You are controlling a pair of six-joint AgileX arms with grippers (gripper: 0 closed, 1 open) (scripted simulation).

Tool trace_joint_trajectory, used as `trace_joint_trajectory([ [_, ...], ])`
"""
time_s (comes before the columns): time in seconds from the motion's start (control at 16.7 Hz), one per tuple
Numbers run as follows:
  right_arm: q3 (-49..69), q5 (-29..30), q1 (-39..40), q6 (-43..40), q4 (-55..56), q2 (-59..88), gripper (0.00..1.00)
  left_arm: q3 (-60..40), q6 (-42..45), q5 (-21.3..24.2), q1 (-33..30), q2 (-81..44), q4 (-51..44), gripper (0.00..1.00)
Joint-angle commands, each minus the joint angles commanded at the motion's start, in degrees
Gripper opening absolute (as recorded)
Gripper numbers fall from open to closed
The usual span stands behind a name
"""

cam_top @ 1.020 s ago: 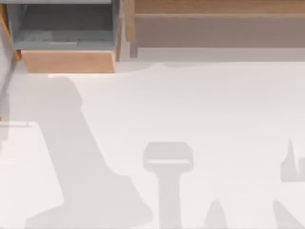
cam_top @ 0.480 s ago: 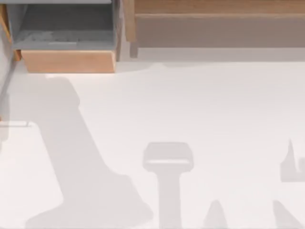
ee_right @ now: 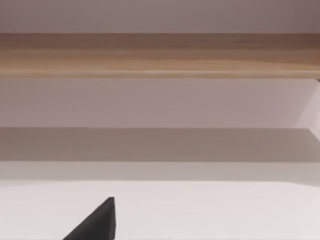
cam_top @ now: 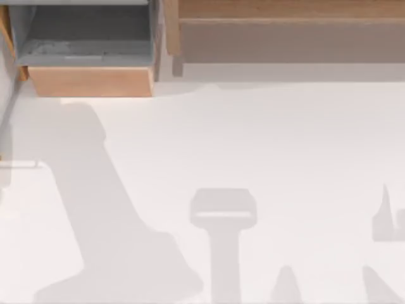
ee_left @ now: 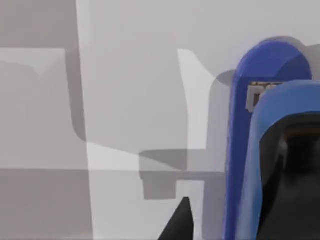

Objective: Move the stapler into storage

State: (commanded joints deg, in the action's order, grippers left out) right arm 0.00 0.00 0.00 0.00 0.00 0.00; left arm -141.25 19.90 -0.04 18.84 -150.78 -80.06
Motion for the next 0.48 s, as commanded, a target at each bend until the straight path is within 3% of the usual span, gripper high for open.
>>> trace_joint_trajectory([
  [0.12,0.00,0.00,0.00,0.00,0.00,0.00,1.00,0.00,0.00,0.00,0.00,0.00,0.00,0.98],
  [0.48,0.00,0.00,0.00,0.00,0.00,0.00,1.00,0.00,0.00,0.00,0.00,0.00,0.00,1.00],
])
